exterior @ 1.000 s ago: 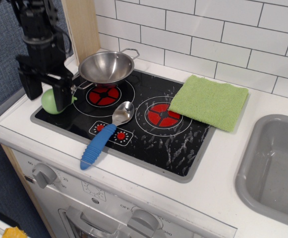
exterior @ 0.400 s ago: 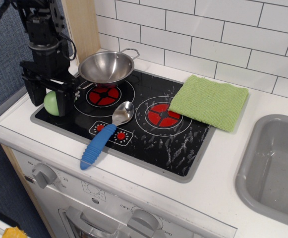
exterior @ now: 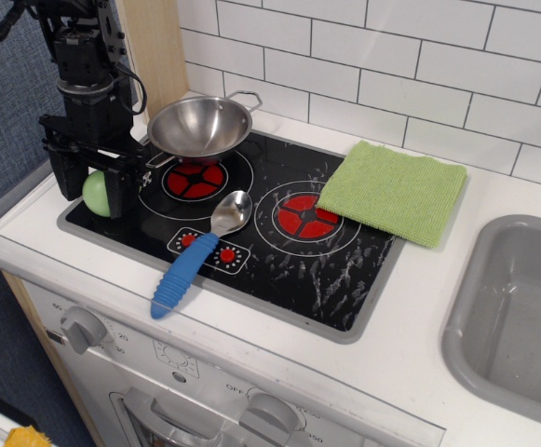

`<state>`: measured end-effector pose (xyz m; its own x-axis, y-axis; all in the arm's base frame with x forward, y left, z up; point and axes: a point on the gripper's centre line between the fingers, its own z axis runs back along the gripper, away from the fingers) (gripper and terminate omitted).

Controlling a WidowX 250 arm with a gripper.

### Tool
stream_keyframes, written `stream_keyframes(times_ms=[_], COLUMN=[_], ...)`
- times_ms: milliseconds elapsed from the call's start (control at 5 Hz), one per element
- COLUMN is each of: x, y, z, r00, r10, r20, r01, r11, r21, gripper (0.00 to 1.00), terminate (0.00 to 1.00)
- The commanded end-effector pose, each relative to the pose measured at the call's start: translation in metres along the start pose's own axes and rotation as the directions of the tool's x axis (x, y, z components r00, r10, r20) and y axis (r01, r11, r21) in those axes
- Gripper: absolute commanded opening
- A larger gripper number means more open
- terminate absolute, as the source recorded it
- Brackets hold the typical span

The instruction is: Place the green pear to the right of the blue spoon

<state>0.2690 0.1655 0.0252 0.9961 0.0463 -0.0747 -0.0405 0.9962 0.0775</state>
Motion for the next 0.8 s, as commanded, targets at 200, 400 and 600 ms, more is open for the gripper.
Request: stream_keyframes(times_ms=[200, 400, 600], x=[-0.030, -0.023, -0.005], y=[-0.097, -0.148, -0.187], z=[0.065, 0.049, 0.039], r00=[0.966, 0.957, 0.967], r10=[-0.194, -0.256, -0.234], r20=[0.169, 0.135, 0.096], r01=[0.190, 0.251, 0.230], r11=[0.981, 0.967, 0.972], r21=[0.041, 0.052, 0.056], gripper=[0.00, 0.00, 0.00], terminate=[0.00, 0.00, 0.00])
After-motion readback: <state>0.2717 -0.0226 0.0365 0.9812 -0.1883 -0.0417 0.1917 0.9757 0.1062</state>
